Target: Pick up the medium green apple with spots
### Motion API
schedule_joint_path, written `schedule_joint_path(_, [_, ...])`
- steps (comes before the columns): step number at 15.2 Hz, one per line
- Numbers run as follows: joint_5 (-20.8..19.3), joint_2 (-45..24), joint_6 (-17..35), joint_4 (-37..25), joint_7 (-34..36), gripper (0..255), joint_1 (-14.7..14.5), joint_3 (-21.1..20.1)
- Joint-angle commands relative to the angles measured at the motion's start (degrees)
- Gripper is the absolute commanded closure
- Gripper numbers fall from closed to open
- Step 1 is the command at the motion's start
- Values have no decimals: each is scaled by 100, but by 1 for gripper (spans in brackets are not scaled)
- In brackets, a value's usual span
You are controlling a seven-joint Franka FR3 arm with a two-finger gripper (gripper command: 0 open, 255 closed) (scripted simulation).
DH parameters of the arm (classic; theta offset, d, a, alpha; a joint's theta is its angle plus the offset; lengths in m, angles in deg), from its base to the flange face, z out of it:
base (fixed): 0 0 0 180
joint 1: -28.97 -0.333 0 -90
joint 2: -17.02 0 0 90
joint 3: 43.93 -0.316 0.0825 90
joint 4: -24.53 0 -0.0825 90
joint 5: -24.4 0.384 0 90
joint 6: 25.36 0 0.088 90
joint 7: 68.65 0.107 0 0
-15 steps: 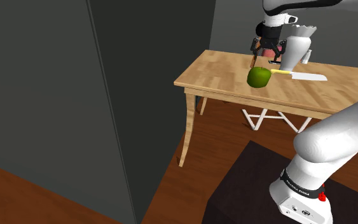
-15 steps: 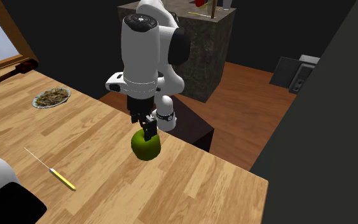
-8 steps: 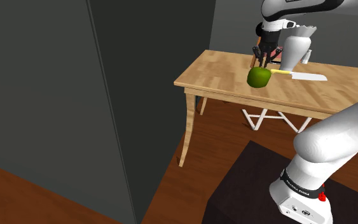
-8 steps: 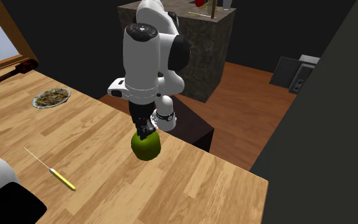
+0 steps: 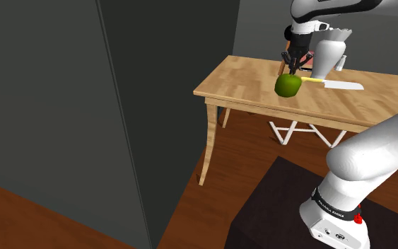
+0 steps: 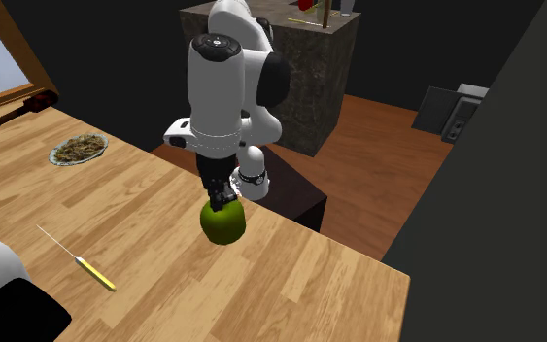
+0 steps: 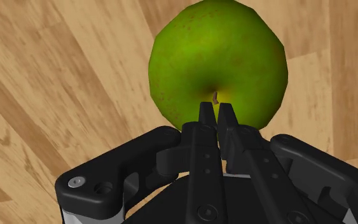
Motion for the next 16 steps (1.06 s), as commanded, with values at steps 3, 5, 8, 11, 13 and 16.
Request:
schedule_joint_path(3, [16,-51,-262,-315,-36,255,-6,-15])
schedule_joint_path(5, [24,-85,-412,-501,-59,255,-9,-21])
schedule_joint_path(8, [35,-145,-639,-790,-96,255,-12,-29])
schedule_joint_path(11, [45,-217,-867,-1093,-133,255,-15,-37])
schedule_joint_path(13, [52,-271,-1021,-1302,-159,255,-16,-41])
schedule_joint_path(16, [55,-305,-1110,-1426,-174,255,-17,-44])
